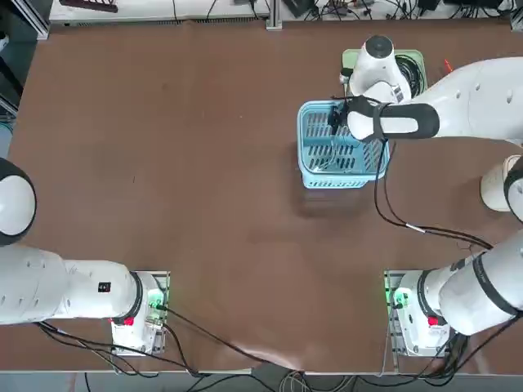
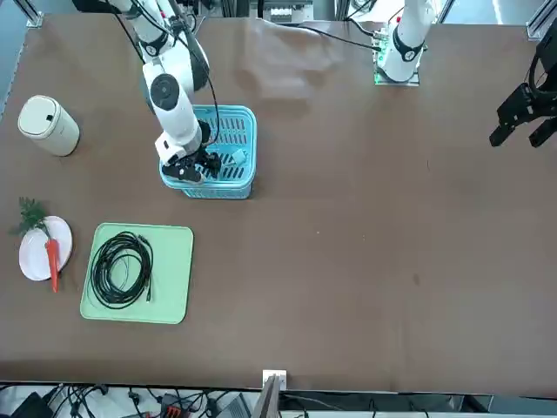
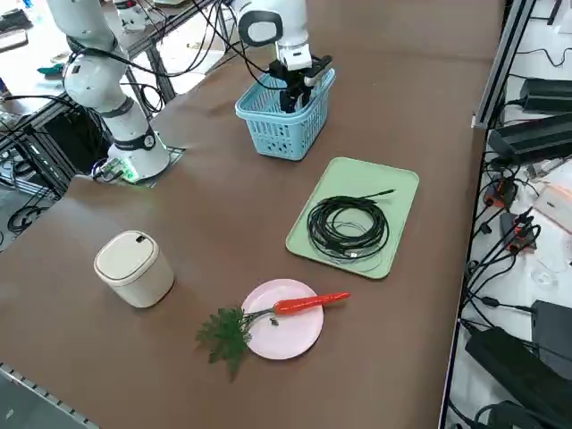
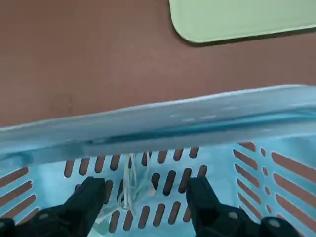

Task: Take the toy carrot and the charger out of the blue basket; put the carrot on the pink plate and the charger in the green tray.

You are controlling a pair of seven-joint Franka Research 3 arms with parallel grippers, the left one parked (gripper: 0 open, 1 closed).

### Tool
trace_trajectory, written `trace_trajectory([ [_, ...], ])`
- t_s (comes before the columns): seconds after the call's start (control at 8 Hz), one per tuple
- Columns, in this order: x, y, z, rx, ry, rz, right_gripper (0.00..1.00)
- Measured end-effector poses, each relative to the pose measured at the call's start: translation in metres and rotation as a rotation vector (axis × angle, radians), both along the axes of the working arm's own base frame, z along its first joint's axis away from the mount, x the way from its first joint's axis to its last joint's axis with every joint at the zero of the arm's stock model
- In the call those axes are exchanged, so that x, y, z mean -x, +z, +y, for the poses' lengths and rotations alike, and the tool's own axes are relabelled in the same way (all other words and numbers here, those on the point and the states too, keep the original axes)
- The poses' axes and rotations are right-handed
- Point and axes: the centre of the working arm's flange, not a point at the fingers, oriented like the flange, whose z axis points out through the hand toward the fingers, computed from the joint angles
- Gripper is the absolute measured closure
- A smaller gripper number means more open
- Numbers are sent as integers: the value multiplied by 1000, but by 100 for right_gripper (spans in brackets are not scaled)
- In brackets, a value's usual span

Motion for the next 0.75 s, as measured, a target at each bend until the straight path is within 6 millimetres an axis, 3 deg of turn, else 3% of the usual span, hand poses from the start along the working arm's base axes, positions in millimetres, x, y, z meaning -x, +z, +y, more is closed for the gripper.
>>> trace_trajectory([
  [0.75, 10, -40, 15, 11, 33, 35, 0],
])
